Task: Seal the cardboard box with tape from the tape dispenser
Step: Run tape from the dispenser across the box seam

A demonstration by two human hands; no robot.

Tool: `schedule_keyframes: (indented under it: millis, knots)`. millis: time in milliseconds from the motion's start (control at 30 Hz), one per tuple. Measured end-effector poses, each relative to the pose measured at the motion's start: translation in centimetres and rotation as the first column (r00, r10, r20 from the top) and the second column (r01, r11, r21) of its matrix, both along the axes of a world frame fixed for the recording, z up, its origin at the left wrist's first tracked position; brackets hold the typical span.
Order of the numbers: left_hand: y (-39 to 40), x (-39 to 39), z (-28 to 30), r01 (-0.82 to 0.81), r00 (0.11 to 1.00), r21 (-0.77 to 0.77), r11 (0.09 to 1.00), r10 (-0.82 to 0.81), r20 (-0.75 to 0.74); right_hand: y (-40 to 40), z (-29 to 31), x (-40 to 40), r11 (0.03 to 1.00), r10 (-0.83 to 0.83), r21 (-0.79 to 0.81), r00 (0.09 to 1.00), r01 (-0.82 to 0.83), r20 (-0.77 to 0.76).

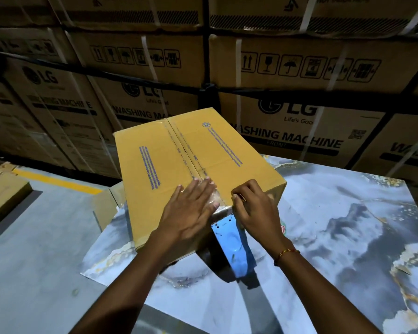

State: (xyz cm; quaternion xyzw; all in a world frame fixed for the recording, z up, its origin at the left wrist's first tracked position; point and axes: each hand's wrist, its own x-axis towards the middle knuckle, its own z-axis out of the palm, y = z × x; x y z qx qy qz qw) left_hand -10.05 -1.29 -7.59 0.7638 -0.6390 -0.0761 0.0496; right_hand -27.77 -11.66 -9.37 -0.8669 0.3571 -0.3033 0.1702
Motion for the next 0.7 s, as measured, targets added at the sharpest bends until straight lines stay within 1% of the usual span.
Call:
schedule_keyframes:
  millis: [100,167,233,367,433,600,700]
  knots:
    - [-1.3,0.8,-0.7,-0.032,0.999,0.022,0.999,0.031,0.024,0.3,-0.9,-0.2,0.998,-0.025,-0.054,1.000,0.026,0.015]
    - [-2.0,1.9,0.3,-0.044,0.999,0.032,0.999,0.044,0.017,-0.1,-0.3,0.3,0.997,-0.024,-0.076,1.000,0.024,0.006]
    - [-2.4,2.2,0.0,-0.063,0.998,0.041,0.997,0.062,0.033,0.1,-0.7,0.0,0.993,-0.013,-0.118,0.999,0.016,0.032]
    - [-3.0,2.5,-0.3,-0.097,0.995,0.020,0.995,0.097,0.018,-0.3,-1.9,-0.1,0.974,0.011,-0.227,0.998,0.005,0.067]
    - [-2.6,2.3,-0.4,-0.084,0.996,0.009,0.996,0.083,0.031,-0.4,-2.4,-0.2,0.963,0.028,-0.269,0.995,-0.002,0.092]
    - [0.6,2.3,-0.5,0.060,0.997,-0.026,0.998,-0.059,0.047,-0.8,-3.1,-0.4,0.969,0.115,-0.234,0.980,-0.075,0.163]
    - [2.0,1.8,-0.4,0.094,0.995,-0.025,0.995,-0.093,0.026,-0.3,-3.5,-0.8,0.978,0.137,-0.185,0.969,-0.099,0.204]
